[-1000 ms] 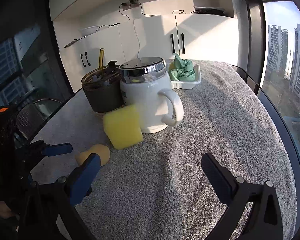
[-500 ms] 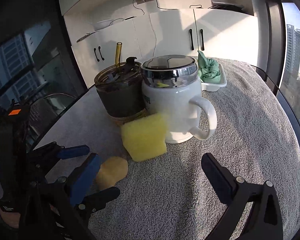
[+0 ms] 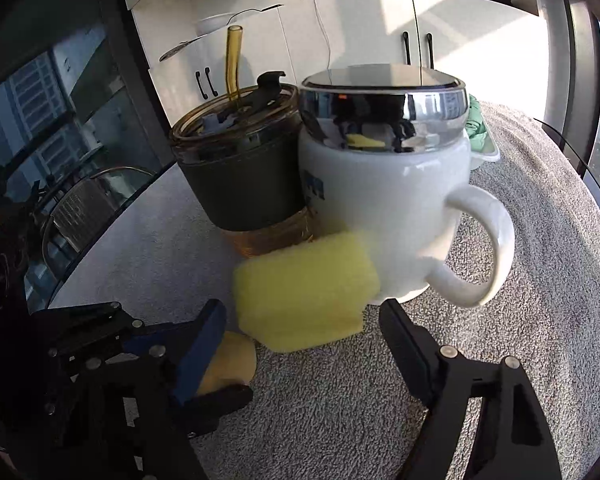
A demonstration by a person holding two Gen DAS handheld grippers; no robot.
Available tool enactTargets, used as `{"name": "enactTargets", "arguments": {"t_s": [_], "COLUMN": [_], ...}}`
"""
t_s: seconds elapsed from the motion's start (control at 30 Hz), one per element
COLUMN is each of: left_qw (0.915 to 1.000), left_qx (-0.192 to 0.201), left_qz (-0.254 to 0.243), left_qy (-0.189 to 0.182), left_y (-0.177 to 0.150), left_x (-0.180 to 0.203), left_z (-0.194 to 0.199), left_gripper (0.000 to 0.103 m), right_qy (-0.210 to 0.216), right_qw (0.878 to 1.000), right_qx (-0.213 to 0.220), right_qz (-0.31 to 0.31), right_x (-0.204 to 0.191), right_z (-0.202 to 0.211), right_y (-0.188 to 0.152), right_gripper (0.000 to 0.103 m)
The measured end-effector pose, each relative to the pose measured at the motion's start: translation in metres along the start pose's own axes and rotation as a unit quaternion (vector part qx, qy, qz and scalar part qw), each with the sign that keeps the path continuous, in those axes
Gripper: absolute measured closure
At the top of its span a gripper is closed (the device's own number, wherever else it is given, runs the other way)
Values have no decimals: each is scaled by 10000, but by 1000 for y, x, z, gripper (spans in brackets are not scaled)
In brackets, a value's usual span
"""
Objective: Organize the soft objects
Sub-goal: 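Grasp the tan gourd sponge with the left gripper while the right grasps the yellow sponge, then carry the tan sponge and yellow sponge over the white tray with both tools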
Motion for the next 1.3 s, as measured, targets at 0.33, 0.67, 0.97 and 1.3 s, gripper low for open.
{"name": "enactTargets", "arguments": {"t_s": [0.33, 0.67, 0.97, 1.3], "left_qw": [9999, 9994, 9994, 9990], "left_qx": [33, 88, 178, 434], "left_qz": [74, 204, 146, 124], "left_qy": [-127, -282, -258, -78], "left_y": [1, -3, -7, -1], "left_x": [-1, -9, -12, -27], "left_z": [-1, 4, 19, 42], "left_gripper": [70, 72, 72, 72], "right_qy": [113, 74, -78, -270], "right_qw": [9999, 9996, 9993, 9976], "right_qx": [20, 265, 358, 632], "right_qz": [34, 24, -19, 65], "right_x": [4, 11, 21, 24], "right_z": [-2, 22, 52, 97], "right_y": [-1, -9, -24, -22], "right_gripper": [46, 52, 52, 52]}}
Point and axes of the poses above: each gripper's, at about its wrist camera, not at the fingertips, and z roughly against the way its jaws point, x to its right, y to its top, the point moved 1 cm from there along -z, roughly the way its jaws point
